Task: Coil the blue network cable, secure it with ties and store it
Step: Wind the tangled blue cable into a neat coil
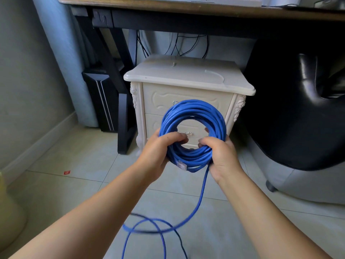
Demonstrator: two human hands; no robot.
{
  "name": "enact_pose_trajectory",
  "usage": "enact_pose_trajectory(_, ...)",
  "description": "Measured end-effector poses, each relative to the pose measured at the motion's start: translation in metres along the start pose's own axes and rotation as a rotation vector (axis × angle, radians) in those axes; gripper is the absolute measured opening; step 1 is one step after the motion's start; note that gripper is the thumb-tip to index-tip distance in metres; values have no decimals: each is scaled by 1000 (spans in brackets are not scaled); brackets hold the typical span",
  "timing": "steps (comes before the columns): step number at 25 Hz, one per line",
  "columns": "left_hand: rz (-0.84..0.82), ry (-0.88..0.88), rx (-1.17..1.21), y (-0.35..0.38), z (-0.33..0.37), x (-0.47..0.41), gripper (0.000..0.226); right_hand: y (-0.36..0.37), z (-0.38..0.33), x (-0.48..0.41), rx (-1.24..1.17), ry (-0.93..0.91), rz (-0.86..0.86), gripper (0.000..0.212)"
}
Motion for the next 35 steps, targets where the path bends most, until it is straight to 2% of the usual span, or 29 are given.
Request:
enact_pose_trajectory(2, -58, -39, -146, 0, 2, -2, 39, -8, -13, -3, 178, -75, 32, 30)
enact_pose_trajectory(5, -62, 79, -389, -6, 22, -2, 71, 1, -35, 1, 627, -208, -14, 39)
enact_pose_trajectory(8, -120, 205, -911, 9, 33, 4, 84, 28, -39, 11, 1008, -344, -133, 46)
enact_pose_trajectory(9, -146, 226, -1067, 17, 32, 6, 85, 35, -35, 13, 1068, -342, -181, 46)
enact_pose_trajectory(11, -155, 220, -1212, 23, 30, 7, 82, 41, -28, 13, 1128, -309, -243, 47)
enact_pose_trajectory(14, -59, 177, -1252, 17, 34, 7, 49, 44, -33, 15, 1126, -332, -256, 50)
enact_pose_trajectory(17, 24, 159, -1161, 11, 37, 7, 27, 41, -31, 14, 1002, -282, -265, 55)
enact_pose_trajectory(21, 90, 137, -961, 1, 38, 5, 25, 30, -31, 10, 842, -176, -280, 55)
enact_pose_trajectory(24, 161, 90, -733, -15, 34, 1, 21, 19, -23, 5, 608, -84, -283, 47)
enact_pose_trajectory(26, 216, 74, -556, -25, 30, -1, 19, 15, -15, 3, 475, -65, -254, 45)
enact_pose_trajectory(29, 233, 69, -424, -27, 25, -2, 17, 10, -10, 0, 290, -46, -206, 46)
enact_pose_trajectory(31, 259, 56, -324, -28, 20, -2, 13, 12, -5, -2, 105, -1, -234, 53)
enact_pose_trajectory(33, 314, 35, -109, -34, 11, -2, 13, 22, 4, -1, -84, 41, -288, 64)
enact_pose_trajectory(35, 372, 12, 76, -40, 3, 0, 15, 34, 12, 3, -133, 49, -329, 86)
Point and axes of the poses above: each hand's wrist, its own x-axis away from the middle knuckle, its own y-axis out of the palm, z = x × y, the point moved 9 cm from there along -x, towards the middle knuckle, and after that the axes turned 14 degrees about -z, right-handed, at the moved point
